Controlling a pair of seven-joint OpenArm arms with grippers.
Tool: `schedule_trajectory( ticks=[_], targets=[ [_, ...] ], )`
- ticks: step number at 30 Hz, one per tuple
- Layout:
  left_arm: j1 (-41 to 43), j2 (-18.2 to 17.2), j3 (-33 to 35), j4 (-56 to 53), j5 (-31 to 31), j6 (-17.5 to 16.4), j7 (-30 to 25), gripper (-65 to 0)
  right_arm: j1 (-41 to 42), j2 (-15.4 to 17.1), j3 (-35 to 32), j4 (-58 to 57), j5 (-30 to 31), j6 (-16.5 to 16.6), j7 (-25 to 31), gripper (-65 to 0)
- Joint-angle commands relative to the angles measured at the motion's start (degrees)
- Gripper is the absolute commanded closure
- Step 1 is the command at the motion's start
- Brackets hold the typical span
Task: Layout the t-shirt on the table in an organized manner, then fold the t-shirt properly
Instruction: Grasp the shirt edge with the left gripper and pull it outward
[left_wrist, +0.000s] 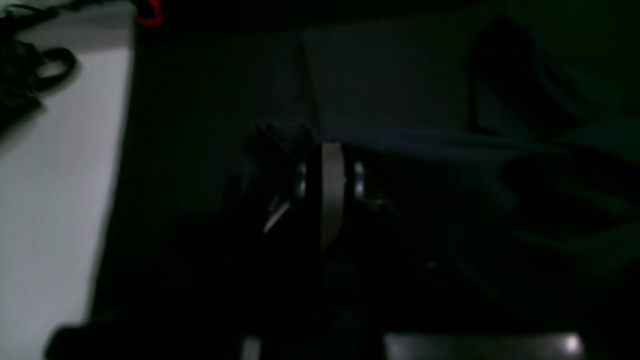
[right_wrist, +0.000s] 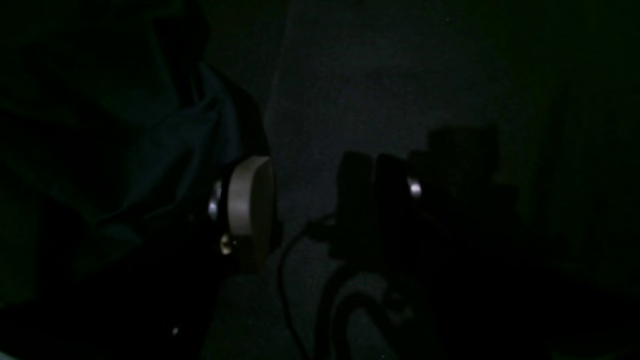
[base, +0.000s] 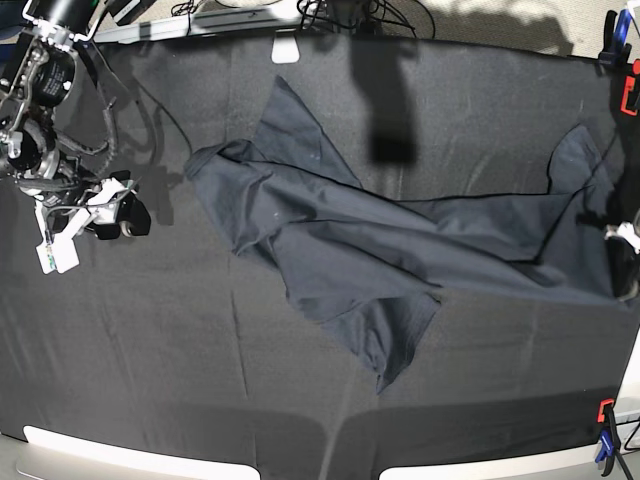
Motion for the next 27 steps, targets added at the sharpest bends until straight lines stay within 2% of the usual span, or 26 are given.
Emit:
schedule_trajectory(
  ticks=[1,3,8,10,13,15,16,20,22,23,24,25,27],
  targets=[
    [0.2,-1.2,-0.6,1.0,-2.0,-3.1,1.5,0.0,0.8,0.8,0.3,0.9,0.8,0.3,1.1,-32.1],
    [2.4,-1.3,-0.6,1.0,-5.9,-9.0,8.2,0.0,0.8,0.8,0.3,0.9,0.8,0.3,1.2,-32.1],
    [7.6,-1.5,-0.6,1.0,-14.6,-9.0,24.4,0.0,0.8,0.8,0.3,0.9,0.8,0.3,1.2,-32.1],
    [8.0,-1.5,-0.6,1.0,-14.8,-9.0,30.8,0.0,0.8,0.8,0.3,0.9,0.8,0.3,1.2,-32.1],
    [8.0,-2.6,-0.6,1.0,-14.8,-9.0,35.8,-0.5,0.8,0.8,0.3,0.9,0.8,0.3,1.2,-32.1],
    [8.0,-4.5,-0.6,1.0,-14.8,-9.0,37.0,-13.7,0.8,0.8,0.3,0.9,0.8,0.3,1.2,-32.1],
    [8.0,-5.7,-0.6,1.0,-14.8,-9.0,37.5,-17.9,0.8,0.8,0.3,0.9,0.8,0.3,1.2,-32.1],
    [7.8,-12.3,-0.6,1.0,-15.6,-9.0,36.9,-19.0,0.8,0.8,0.3,0.9,0.8,0.3,1.2,-32.1],
    [7.2,-15.8,-0.6,1.0,-17.8,-9.0,31.3,-19.0,0.8,0.8,0.3,0.9,0.8,0.3,1.6,-32.1],
    [7.1,-17.2,-0.6,1.0,-18.8,-9.0,25.5,-19.0,0.8,0.8,0.3,0.9,0.8,0.3,2.0,-32.1],
    [6.4,-17.4,-0.6,1.0,-18.9,-9.0,19.8,-19.0,0.8,0.8,0.3,0.9,0.8,0.3,2.1,-32.1],
    [5.4,-16.7,-0.6,1.0,-17.6,-9.0,16.3,-19.0,0.8,0.8,0.3,0.9,0.9,0.3,2.2,-32.1],
    [3.3,-13.5,-0.6,0.7,-12.7,-8.6,10.6,-19.0,0.8,0.8,0.3,0.9,2.1,0.3,2.0,-32.1]
  ],
)
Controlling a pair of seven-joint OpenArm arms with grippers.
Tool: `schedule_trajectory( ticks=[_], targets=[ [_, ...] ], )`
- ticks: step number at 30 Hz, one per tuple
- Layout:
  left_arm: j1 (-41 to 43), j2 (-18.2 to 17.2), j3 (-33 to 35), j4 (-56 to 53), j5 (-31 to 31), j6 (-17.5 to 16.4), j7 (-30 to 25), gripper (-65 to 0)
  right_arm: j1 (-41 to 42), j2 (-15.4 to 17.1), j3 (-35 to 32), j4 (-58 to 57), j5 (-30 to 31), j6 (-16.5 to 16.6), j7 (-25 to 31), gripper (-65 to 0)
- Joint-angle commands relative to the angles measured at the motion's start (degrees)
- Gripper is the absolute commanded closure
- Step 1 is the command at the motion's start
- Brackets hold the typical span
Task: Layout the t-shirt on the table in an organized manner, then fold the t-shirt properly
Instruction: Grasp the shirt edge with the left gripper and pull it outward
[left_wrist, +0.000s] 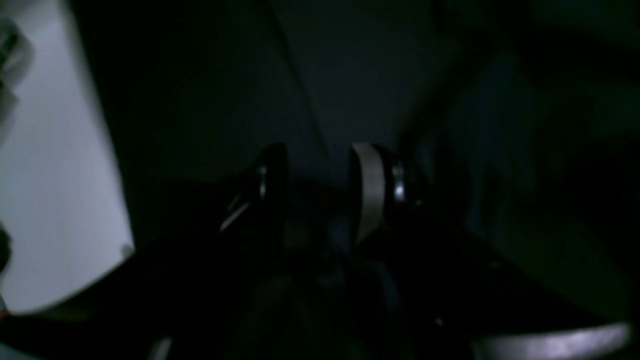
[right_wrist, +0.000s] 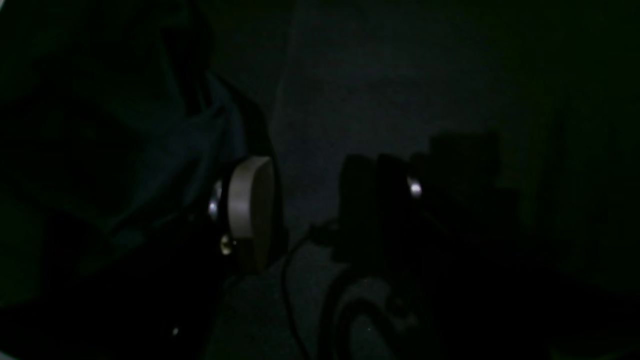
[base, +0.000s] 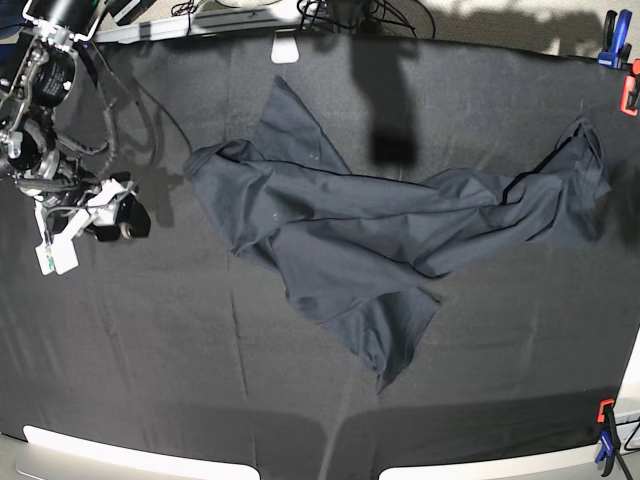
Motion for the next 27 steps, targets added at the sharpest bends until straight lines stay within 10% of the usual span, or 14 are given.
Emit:
schedule_trajectory(
  ticks=[1,11,27],
  targets=[
    [-0.3,0.7,-0.3,-0.1,1.6,-0.2,-2.4,-19.0,0.8,0.8,0.3,0.9,1.7,0.3,1.1,-32.1],
    [-5.3,14.4,-0.2,-13.6,13.2,-0.1,-11.1,-19.0,0.8,0.6,0.3,0.9,4.0,0.3,1.1,-32.1],
    [-20.3,15.9,-0.2,-39.9,26.9,-0.1,-14.1,-19.0,0.8,0.6,0.3,0.9,3.9,0.3,1.1,-32.1]
  ],
)
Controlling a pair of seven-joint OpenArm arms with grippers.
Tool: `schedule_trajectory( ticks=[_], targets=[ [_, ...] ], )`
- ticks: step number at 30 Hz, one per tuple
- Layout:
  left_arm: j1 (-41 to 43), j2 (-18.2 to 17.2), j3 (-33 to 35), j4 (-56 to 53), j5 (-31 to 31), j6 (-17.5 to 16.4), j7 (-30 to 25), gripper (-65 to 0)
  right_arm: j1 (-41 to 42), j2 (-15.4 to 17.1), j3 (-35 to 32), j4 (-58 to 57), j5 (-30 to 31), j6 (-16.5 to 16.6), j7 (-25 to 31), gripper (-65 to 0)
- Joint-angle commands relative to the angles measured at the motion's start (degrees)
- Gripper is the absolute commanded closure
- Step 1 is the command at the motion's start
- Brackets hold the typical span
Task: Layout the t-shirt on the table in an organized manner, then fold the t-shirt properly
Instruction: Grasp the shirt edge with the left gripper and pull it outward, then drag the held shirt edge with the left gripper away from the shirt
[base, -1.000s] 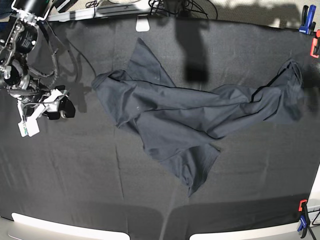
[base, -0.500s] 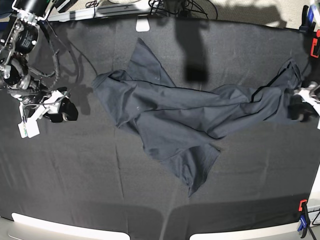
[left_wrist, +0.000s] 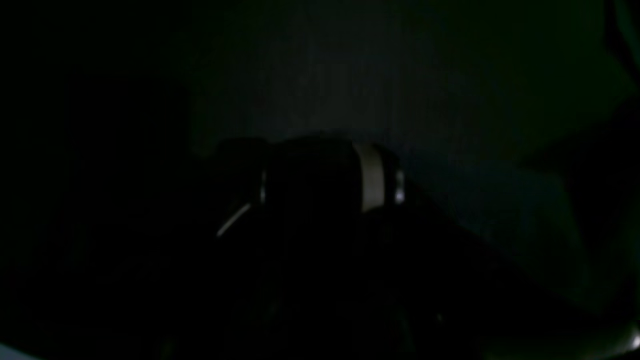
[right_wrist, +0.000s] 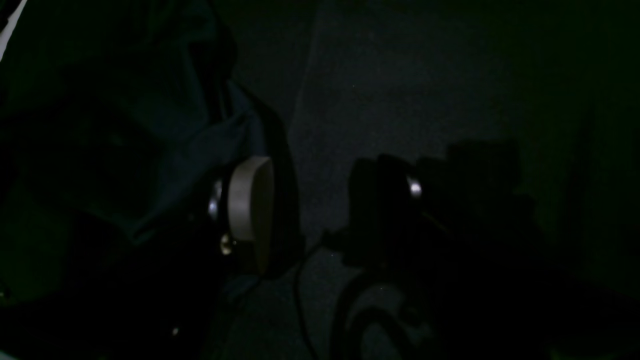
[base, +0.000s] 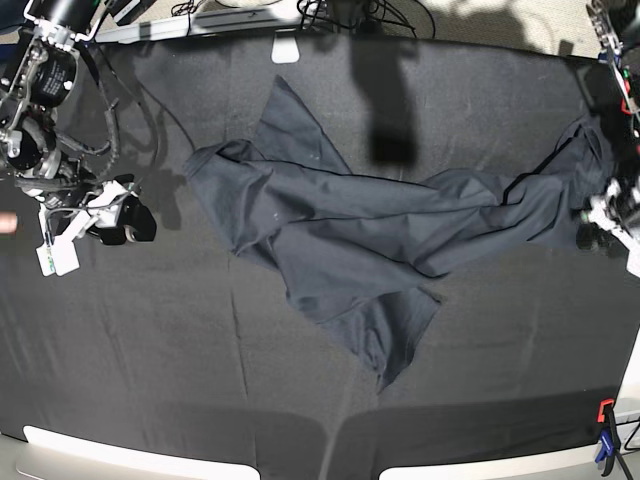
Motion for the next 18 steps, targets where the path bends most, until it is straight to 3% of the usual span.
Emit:
schedule_trajectory(
  ticks=[1,6,7,9,10,15,18],
  targets=[
    [-0.7,-1.3,-0.2,0.4,-0.7,-0.3,0.3,-19.0,0.8,0.9,0.3,0.9,1.3,0.3,1.1,-32.1],
    [1.5,-0.9,0.6,0.3,-1.8,-0.3,2.9,-18.1,0.8,0.9,0.3,0.9,1.5,0.3,1.2,-32.1],
    [1.8,-1.0,1.4,0.3,-2.3,-0.3,2.9,-14.9,0.8,0.9,0.3,0.9,1.5,0.3,1.2,-32.1],
    [2.3,-1.0,3.8,0.3,-3.2,-0.3,2.9,-2.0,0.8,0.9,0.3,0.9,1.5,0.3,1.2,-32.1],
    [2.2,-1.0,5.1,0.3,-4.2,-0.4,2.7,0.0,0.8,0.9,0.3,0.9,1.5,0.3,1.2,-32.1],
    [2.1,-1.2,7.6,2.4,-11.0,-0.4,-3.4,0.0,0.8,0.9,0.3,0.9,1.5,0.4,1.2,-32.0],
    [0.5,-1.7,7.6,4.3,-10.9,-0.3,-7.4,0.0,0.8,0.9,0.3,0.9,1.5,0.4,1.2,-32.0]
  ],
)
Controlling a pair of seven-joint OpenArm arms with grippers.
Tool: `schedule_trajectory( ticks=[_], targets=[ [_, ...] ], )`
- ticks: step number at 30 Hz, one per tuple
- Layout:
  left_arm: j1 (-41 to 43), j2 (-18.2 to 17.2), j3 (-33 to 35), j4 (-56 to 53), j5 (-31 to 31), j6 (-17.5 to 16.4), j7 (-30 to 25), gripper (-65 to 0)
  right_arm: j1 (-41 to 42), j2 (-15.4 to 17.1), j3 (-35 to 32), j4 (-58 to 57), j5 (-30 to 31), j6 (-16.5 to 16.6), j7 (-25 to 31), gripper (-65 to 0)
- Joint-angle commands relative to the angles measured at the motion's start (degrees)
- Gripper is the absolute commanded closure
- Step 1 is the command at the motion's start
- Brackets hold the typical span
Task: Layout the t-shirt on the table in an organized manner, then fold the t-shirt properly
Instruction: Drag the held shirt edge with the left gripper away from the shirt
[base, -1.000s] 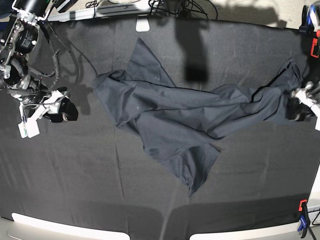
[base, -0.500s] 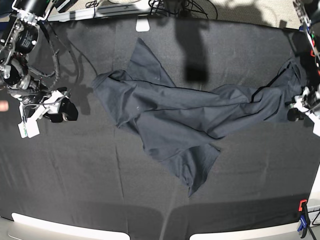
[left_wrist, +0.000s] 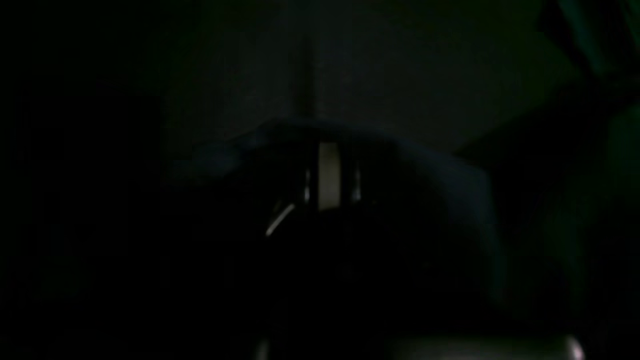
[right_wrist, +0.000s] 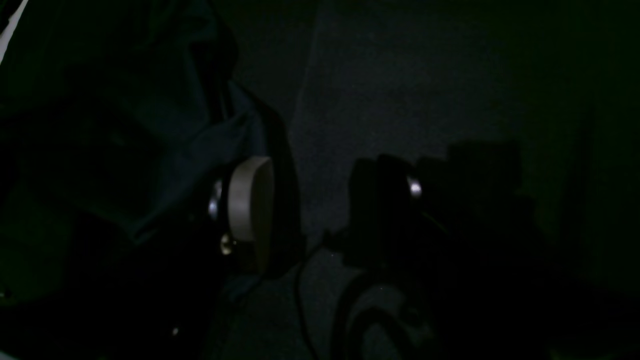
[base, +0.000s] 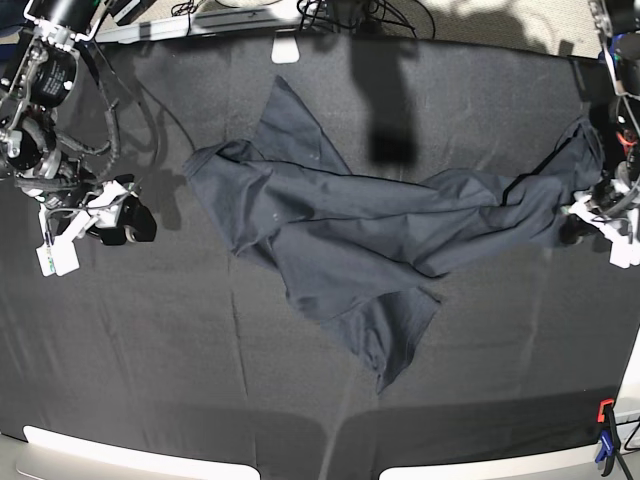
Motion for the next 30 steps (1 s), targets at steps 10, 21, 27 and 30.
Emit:
schedule_trajectory(
  ticks=[10,21,27,30],
  targets=[
    [-12.6,-1.3,-0.3,1.4,13.2,10.7,-16.5,0.0,0.8,0.9,0.3,0.9,1.4,3.9,1.3,-32.0],
    [-13.8,-3.7,-0.3,1.4,4.7,-0.7,10.8,-27.3,0.8,-2.5,0.3,0.9,-0.6,4.2,2.0,-32.0],
    [-7.6,-8.8,-0.3,1.4,0.2,-0.7,12.2,-27.3,0.8,-4.6,0.3,0.9,-1.7,5.3,2.2,-32.0],
    [-3.3,-9.7,-0.3,1.4,0.3,1.5,9.4,-27.3,0.8,-4.5,0.3,0.9,-1.8,5.4,2.1,-32.0]
  ],
)
